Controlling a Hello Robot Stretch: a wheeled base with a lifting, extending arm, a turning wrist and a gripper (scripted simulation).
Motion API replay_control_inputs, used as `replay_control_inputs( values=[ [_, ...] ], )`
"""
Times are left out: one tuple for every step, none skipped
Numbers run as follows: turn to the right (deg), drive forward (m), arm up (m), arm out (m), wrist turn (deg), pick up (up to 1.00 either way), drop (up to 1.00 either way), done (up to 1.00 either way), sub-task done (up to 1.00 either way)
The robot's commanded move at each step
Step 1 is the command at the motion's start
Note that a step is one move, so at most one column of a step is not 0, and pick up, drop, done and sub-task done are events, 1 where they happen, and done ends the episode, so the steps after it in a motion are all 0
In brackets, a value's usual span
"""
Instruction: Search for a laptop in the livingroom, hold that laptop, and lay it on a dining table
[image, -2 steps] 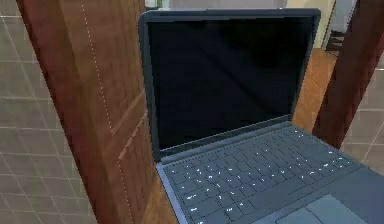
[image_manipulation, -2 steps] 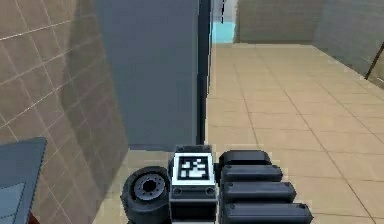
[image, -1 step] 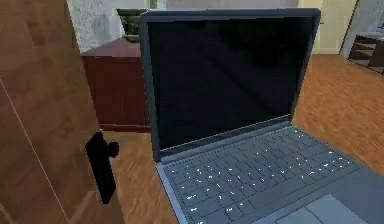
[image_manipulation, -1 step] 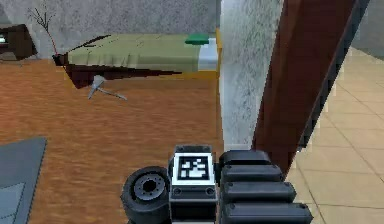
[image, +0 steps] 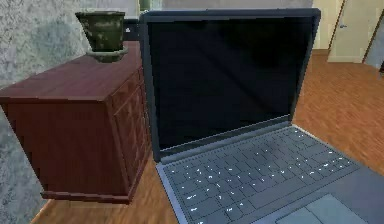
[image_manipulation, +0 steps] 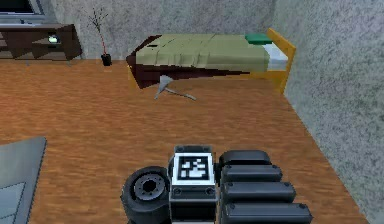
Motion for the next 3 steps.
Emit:
replay_control_inputs(
  values=[
    [0.0, 1.0, 0.0, 0.0, 0.0, 0.0, 0.0, 0.0, 0.0],
    [0.0, 1.0, 0.0, 0.0, 0.0, 0.0, 0.0, 0.0, 0.0],
    [0.0, 1.0, 0.0, 0.0, 0.0, 0.0, 0.0, 0.0, 0.0]
  ],
)
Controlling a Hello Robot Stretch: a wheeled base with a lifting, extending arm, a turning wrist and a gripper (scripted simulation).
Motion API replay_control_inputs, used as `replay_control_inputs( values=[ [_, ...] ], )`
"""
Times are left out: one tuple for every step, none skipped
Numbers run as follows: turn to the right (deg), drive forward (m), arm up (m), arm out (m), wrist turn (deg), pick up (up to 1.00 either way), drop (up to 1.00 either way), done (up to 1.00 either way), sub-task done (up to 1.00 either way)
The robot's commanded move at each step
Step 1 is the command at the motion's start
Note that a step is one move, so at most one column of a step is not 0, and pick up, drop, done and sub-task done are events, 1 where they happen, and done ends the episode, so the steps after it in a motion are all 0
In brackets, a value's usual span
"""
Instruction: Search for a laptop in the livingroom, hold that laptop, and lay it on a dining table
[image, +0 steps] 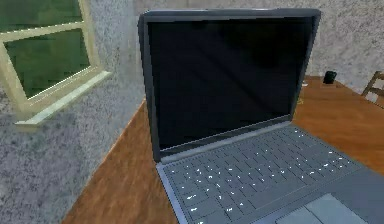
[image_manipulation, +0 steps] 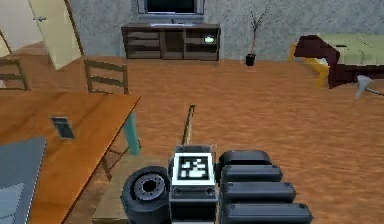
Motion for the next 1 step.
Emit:
replay_control_inputs(
  values=[
    [-9.0, 0.0, 0.0, 0.0, 0.0, 0.0, 0.0, 0.0, 0.0]
  ],
)
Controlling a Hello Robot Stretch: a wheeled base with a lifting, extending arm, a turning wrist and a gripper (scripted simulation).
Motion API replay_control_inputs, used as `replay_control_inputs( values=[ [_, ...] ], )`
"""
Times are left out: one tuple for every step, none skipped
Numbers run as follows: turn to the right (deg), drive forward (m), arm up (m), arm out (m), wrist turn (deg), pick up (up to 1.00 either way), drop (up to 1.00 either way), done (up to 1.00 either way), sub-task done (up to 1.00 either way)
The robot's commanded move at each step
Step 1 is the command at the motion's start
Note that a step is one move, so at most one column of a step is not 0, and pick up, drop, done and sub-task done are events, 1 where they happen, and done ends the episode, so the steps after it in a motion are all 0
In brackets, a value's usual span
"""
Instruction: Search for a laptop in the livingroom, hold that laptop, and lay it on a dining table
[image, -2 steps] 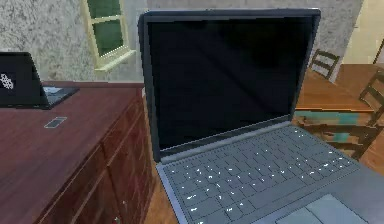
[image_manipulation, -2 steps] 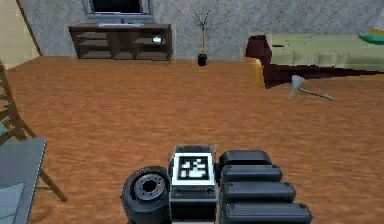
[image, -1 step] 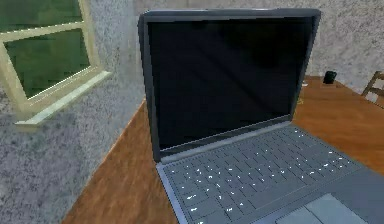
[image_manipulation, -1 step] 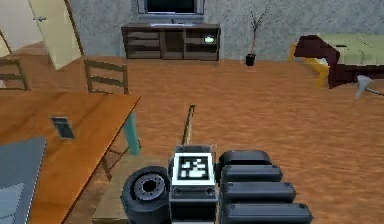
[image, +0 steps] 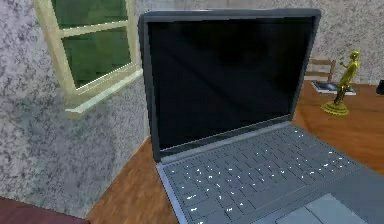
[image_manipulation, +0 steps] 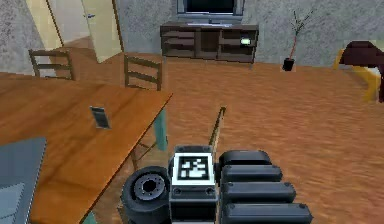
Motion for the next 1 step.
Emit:
replay_control_inputs(
  values=[
    [0.0, 0.25, 0.0, 0.0, 0.0, 0.0, 0.0, 0.0, 0.0]
  ],
)
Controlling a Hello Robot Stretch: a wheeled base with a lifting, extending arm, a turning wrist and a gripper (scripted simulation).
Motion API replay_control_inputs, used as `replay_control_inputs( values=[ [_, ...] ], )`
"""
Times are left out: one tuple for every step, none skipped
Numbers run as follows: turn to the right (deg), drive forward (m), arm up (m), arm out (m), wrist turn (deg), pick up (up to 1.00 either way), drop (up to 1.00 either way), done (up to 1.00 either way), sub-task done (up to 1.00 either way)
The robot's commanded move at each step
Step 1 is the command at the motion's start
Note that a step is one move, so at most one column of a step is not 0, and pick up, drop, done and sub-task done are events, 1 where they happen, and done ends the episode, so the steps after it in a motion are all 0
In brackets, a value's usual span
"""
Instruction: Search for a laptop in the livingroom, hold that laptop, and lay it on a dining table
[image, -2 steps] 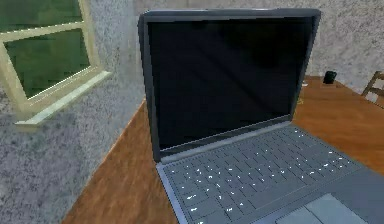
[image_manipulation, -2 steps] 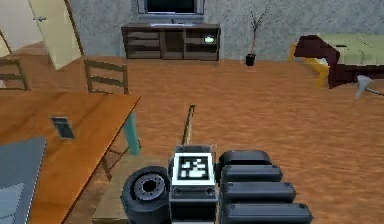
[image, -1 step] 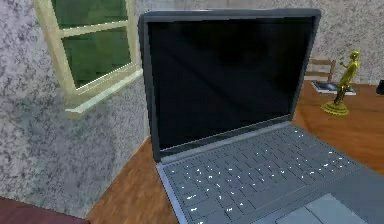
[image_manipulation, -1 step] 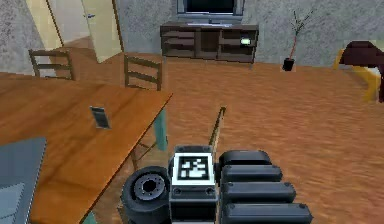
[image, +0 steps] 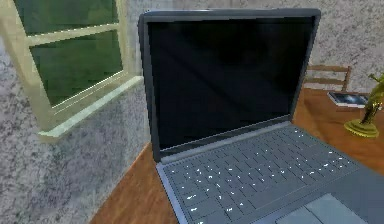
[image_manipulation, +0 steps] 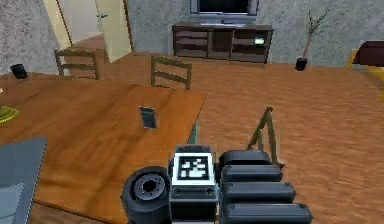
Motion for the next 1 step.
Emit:
replay_control_inputs(
  values=[
    [18.0, 0.0, 0.0, 0.0, 0.0, 0.0, 0.0, 0.0, 0.0]
  ],
)
